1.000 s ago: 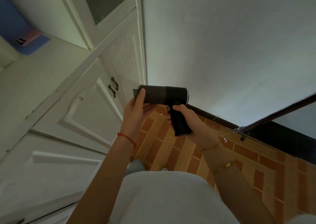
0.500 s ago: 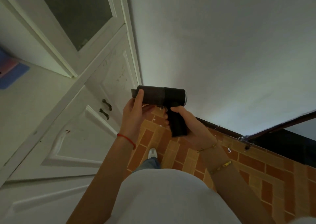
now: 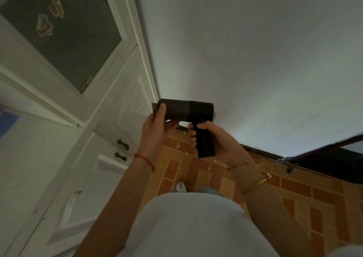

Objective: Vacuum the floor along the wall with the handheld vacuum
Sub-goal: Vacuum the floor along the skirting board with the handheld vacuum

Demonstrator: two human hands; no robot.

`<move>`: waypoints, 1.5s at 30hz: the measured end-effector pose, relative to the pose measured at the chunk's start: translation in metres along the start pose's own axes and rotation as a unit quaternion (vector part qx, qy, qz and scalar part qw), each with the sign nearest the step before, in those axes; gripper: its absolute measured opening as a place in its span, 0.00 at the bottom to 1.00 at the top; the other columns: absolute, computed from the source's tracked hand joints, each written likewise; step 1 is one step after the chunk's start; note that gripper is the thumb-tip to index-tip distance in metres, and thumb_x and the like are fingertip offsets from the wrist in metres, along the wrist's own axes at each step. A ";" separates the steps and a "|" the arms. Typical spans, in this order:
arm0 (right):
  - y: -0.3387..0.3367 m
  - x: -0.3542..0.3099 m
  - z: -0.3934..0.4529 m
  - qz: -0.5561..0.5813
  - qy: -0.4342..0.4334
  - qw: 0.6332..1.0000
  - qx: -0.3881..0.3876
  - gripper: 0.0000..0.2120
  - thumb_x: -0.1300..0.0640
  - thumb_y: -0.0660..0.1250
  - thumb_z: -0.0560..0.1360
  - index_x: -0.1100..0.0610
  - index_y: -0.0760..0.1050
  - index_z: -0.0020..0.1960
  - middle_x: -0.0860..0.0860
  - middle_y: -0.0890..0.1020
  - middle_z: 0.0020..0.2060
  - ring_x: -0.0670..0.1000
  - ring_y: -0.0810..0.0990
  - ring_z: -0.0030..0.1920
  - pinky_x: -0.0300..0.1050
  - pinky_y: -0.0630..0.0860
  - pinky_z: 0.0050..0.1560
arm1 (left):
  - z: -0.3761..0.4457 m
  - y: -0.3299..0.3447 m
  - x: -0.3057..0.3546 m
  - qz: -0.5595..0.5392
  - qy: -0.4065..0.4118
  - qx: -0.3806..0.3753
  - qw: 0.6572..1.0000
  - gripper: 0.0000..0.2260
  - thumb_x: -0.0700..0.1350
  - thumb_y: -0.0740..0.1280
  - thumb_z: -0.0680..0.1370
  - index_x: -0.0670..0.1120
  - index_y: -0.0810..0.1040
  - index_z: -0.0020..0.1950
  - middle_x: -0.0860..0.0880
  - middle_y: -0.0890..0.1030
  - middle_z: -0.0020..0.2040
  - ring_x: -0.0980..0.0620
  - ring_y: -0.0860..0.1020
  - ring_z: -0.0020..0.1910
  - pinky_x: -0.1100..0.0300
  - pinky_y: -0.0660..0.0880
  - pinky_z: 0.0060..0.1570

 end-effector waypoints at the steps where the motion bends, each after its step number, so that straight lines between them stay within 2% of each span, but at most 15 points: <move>1: 0.000 -0.002 0.002 0.004 0.001 1.000 -0.003 0.08 0.56 0.67 0.72 0.57 0.74 0.50 0.51 0.77 0.38 0.48 0.77 0.38 0.40 0.76 0.43 | 0.004 0.001 0.001 0.000 -0.001 -0.002 1.000 0.21 0.55 0.61 0.82 0.42 0.74 0.68 0.43 0.81 0.62 0.51 0.83 0.57 0.53 0.79 0.61; 5: -0.005 -0.007 0.009 0.018 0.004 1.000 -0.006 0.08 0.57 0.67 0.72 0.57 0.74 0.50 0.51 0.77 0.38 0.48 0.77 0.38 0.40 0.76 0.43 | 0.012 0.005 0.001 0.009 -0.007 -0.002 1.000 0.21 0.55 0.61 0.81 0.43 0.74 0.68 0.44 0.81 0.61 0.51 0.83 0.57 0.53 0.79 0.61; 10: -0.014 -0.013 0.013 0.036 0.017 0.999 -0.002 0.14 0.57 0.73 0.68 0.58 0.73 0.51 0.51 0.76 0.38 0.48 0.76 0.37 0.40 0.76 0.42 | 0.018 0.014 0.000 -0.003 -0.019 0.006 1.000 0.21 0.54 0.61 0.82 0.41 0.74 0.68 0.43 0.81 0.61 0.51 0.83 0.56 0.56 0.80 0.59; 16: -0.023 -0.023 0.015 0.039 0.036 0.999 -0.007 0.17 0.58 0.75 0.66 0.58 0.73 0.51 0.51 0.76 0.37 0.48 0.75 0.37 0.40 0.76 0.42 | 0.024 0.022 -0.003 -0.027 -0.025 0.012 0.999 0.20 0.52 0.61 0.82 0.40 0.74 0.68 0.42 0.82 0.59 0.51 0.84 0.54 0.59 0.81 0.55; 22: -0.025 -0.029 0.022 0.005 0.039 0.999 -0.004 0.24 0.53 0.79 0.63 0.58 0.71 0.52 0.50 0.76 0.35 0.46 0.75 0.35 0.38 0.75 0.40 | 0.034 0.025 -0.004 -0.017 -0.022 0.012 1.000 0.19 0.53 0.61 0.82 0.41 0.74 0.67 0.44 0.82 0.58 0.52 0.84 0.54 0.60 0.81 0.55; 25: -0.033 -0.031 0.026 0.000 0.041 0.999 0.034 0.26 0.47 0.75 0.67 0.58 0.69 0.57 0.50 0.76 0.33 0.46 0.74 0.33 0.37 0.74 0.37 | 0.039 0.026 -0.007 -0.003 -0.023 0.008 1.000 0.19 0.53 0.61 0.82 0.42 0.75 0.66 0.46 0.83 0.56 0.52 0.84 0.54 0.59 0.81 0.56; 30: -0.059 -0.034 0.037 -0.036 0.034 0.993 0.106 0.19 0.41 0.71 0.70 0.57 0.76 0.45 0.51 0.77 0.33 0.48 0.75 0.32 0.40 0.74 0.38 | 0.061 0.025 -0.024 0.059 -0.036 -0.008 0.998 0.16 0.57 0.62 0.81 0.48 0.77 0.62 0.50 0.84 0.53 0.55 0.84 0.51 0.58 0.80 0.57; 32: -0.072 -0.037 0.041 -0.079 0.019 0.984 0.157 0.17 0.42 0.70 0.72 0.56 0.77 0.43 0.52 0.79 0.33 0.49 0.77 0.32 0.41 0.76 0.38 | 0.075 0.022 -0.037 0.096 -0.049 -0.008 0.994 0.15 0.59 0.62 0.81 0.51 0.77 0.58 0.50 0.85 0.52 0.56 0.84 0.50 0.57 0.80 0.56; 34: -0.087 -0.042 0.046 -0.118 -0.005 0.970 0.212 0.15 0.44 0.68 0.74 0.57 0.76 0.46 0.52 0.80 0.34 0.49 0.79 0.33 0.41 0.78 0.37 | 0.091 0.016 -0.050 0.150 -0.053 -0.003 0.987 0.19 0.64 0.63 0.78 0.51 0.78 0.58 0.49 0.84 0.53 0.54 0.84 0.51 0.53 0.80 0.58; 36: -0.100 -0.045 0.056 -0.140 -0.019 0.961 0.238 0.14 0.47 0.67 0.75 0.59 0.75 0.49 0.52 0.81 0.33 0.49 0.80 0.33 0.41 0.79 0.37 | 0.108 0.010 -0.064 0.214 -0.047 0.003 0.976 0.28 0.69 0.62 0.74 0.49 0.77 0.63 0.49 0.83 0.56 0.53 0.82 0.54 0.51 0.78 0.62; 38: -0.116 -0.045 0.070 -0.150 -0.028 0.957 0.246 0.12 0.51 0.67 0.77 0.60 0.74 0.51 0.51 0.82 0.30 0.49 0.80 0.31 0.41 0.80 0.36 | 0.123 0.010 -0.079 0.275 -0.040 -0.005 0.961 0.26 0.64 0.63 0.78 0.46 0.75 0.66 0.49 0.81 0.60 0.56 0.80 0.53 0.62 0.75 0.61; 39: -0.125 -0.044 0.078 -0.153 -0.033 0.956 0.247 0.09 0.54 0.67 0.77 0.60 0.74 0.50 0.51 0.82 0.30 0.49 0.80 0.30 0.41 0.80 0.35 | 0.131 0.010 -0.088 0.306 -0.037 -0.013 0.951 0.23 0.59 0.63 0.80 0.43 0.75 0.66 0.47 0.80 0.60 0.55 0.79 0.52 0.67 0.73 0.58; 42: -0.160 -0.039 0.109 -0.170 -0.049 0.949 0.260 0.03 0.59 0.67 0.77 0.59 0.76 0.48 0.51 0.84 0.32 0.49 0.81 0.30 0.42 0.81 0.36 | 0.160 0.005 -0.123 0.372 -0.032 -0.017 0.928 0.14 0.43 0.63 0.83 0.35 0.77 0.62 0.37 0.80 0.59 0.41 0.78 0.58 0.62 0.71 0.55; 45: -0.213 -0.021 0.147 -0.207 -0.044 0.936 0.283 0.09 0.58 0.70 0.75 0.57 0.76 0.54 0.56 0.84 0.40 0.52 0.81 0.36 0.47 0.81 0.42 | 0.197 -0.009 -0.178 0.409 -0.002 -0.007 0.913 0.14 0.43 0.64 0.82 0.40 0.76 0.67 0.42 0.78 0.64 0.44 0.76 0.63 0.65 0.67 0.59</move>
Point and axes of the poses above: each hand's wrist, its own z-axis towards the middle knuckle, its own y-axis out of the palm, x = y × z, the point moved 8 cm from there along z, towards the middle knuckle
